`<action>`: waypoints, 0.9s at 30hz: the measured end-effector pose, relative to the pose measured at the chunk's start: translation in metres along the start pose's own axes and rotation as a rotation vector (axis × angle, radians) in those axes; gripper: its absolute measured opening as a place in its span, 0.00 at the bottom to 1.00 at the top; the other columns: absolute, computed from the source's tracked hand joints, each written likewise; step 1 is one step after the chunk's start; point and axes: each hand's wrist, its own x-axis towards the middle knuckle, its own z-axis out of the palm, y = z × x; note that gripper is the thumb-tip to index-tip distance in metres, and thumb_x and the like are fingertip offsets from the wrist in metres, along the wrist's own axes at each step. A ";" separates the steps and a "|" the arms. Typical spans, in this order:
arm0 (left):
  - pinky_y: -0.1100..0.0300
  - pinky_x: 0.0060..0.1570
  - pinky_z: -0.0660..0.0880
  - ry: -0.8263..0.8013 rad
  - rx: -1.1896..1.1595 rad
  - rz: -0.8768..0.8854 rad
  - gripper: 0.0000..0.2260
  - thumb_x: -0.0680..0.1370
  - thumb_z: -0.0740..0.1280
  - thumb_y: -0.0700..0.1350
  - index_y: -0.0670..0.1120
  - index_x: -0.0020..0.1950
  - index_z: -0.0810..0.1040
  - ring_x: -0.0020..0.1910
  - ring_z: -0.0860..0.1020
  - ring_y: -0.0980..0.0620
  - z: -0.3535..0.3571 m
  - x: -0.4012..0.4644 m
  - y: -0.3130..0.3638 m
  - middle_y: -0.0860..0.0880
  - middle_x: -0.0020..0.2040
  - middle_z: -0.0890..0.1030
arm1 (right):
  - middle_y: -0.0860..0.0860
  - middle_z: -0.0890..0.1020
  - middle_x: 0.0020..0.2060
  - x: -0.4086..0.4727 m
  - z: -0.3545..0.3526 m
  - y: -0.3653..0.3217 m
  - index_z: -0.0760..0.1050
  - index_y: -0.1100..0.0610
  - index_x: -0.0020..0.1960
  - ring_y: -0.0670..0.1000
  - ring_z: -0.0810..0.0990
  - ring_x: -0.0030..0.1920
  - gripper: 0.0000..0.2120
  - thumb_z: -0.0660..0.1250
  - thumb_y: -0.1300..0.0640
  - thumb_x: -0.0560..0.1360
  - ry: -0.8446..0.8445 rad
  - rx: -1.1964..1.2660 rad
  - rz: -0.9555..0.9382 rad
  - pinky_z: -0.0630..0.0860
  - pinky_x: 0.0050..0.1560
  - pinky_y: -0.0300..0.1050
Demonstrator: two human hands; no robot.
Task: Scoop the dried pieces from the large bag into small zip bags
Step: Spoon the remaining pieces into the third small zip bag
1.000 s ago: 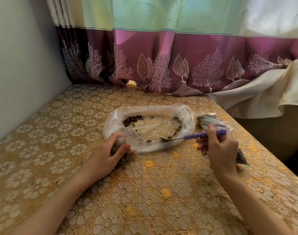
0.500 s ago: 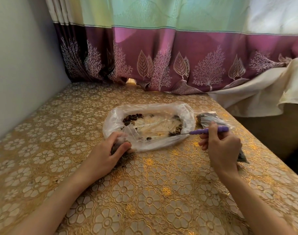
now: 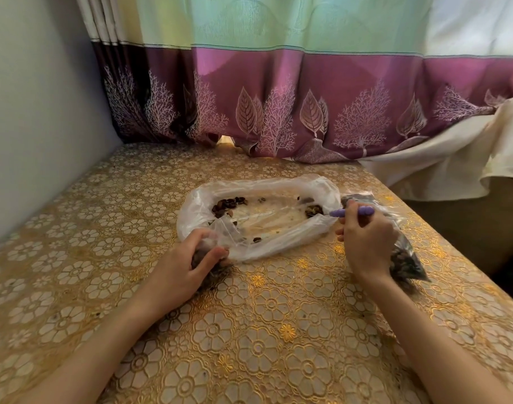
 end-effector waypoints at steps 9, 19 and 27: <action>0.60 0.47 0.73 -0.013 -0.024 -0.032 0.29 0.69 0.52 0.67 0.52 0.63 0.69 0.49 0.77 0.54 0.000 0.000 0.000 0.51 0.52 0.80 | 0.52 0.82 0.36 0.007 0.013 0.007 0.79 0.61 0.46 0.43 0.81 0.27 0.10 0.62 0.56 0.79 -0.058 0.165 0.283 0.81 0.34 0.38; 0.67 0.44 0.74 0.026 -0.279 -0.145 0.26 0.69 0.60 0.60 0.51 0.63 0.70 0.49 0.78 0.57 -0.004 0.000 0.002 0.53 0.51 0.80 | 0.56 0.83 0.38 -0.003 0.003 -0.007 0.79 0.55 0.37 0.49 0.81 0.30 0.15 0.60 0.58 0.80 -0.101 0.424 0.412 0.81 0.36 0.42; 0.68 0.39 0.74 0.051 -0.346 -0.158 0.22 0.69 0.62 0.59 0.54 0.61 0.70 0.43 0.80 0.66 -0.005 0.000 0.001 0.64 0.40 0.82 | 0.51 0.82 0.28 -0.006 -0.005 -0.047 0.79 0.58 0.35 0.48 0.79 0.28 0.16 0.61 0.61 0.79 -0.209 0.679 0.345 0.76 0.28 0.37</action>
